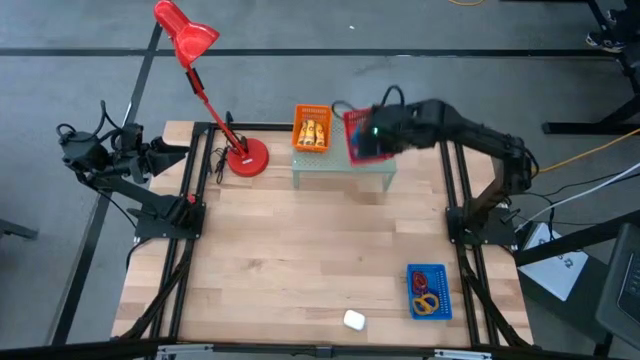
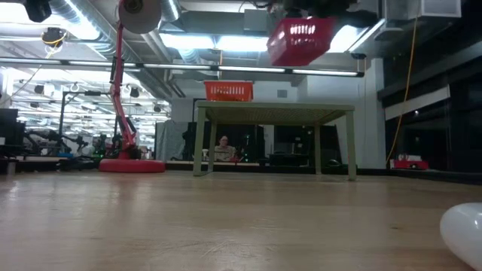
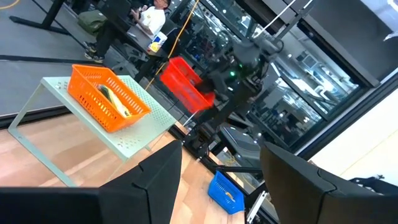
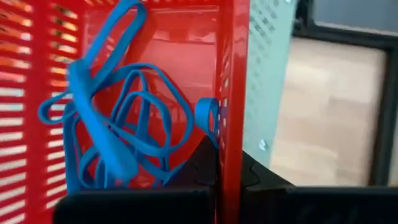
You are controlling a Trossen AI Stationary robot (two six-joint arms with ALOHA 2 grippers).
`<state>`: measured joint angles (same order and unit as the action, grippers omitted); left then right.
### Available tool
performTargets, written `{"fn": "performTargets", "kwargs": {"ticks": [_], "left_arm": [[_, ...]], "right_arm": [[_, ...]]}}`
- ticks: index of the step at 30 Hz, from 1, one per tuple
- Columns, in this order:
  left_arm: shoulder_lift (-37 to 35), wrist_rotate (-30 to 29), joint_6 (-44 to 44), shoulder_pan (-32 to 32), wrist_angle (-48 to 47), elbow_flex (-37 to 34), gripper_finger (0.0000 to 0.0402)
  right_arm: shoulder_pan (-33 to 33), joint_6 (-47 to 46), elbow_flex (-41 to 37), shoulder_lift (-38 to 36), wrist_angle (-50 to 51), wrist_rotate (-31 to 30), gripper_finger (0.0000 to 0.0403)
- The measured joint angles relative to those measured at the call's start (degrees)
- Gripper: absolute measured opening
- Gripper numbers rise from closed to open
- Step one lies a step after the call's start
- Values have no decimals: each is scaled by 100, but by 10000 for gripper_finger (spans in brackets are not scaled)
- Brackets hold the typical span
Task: Pick & Place Office Desk Supplies
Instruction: Put the red bin on the shelf
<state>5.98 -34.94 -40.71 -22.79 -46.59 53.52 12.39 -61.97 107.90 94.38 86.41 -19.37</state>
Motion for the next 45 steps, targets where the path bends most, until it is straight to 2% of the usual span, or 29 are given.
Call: {"fn": "performTargets", "kwargs": {"ticks": [7, 15, 20, 33, 40, 45], "left_arm": [[0, -7, 58, 1, 2, 0, 216], [0, -99, 147, 2, 2, 0, 216], [0, -109, 146, 2, 2, 0, 216], [0, -107, 211, 1, 2, 0, 216], [0, -1, 232, 0, 4, 0, 216], [0, 22, 192, 0, 7, 0, 216]], "right_arm": [[858, 600, 1, -11, -878, 407, 0], [1380, 995, 0, 634, -1266, 818, 0], [1546, 1006, 0, 946, -1592, 823, 0], [1823, 924, -11, 1036, -1561, 778, 0], [1907, 753, -819, 934, -2010, 871, 0], [1920, 731, -1053, 864, -2237, 883, 0]]}}
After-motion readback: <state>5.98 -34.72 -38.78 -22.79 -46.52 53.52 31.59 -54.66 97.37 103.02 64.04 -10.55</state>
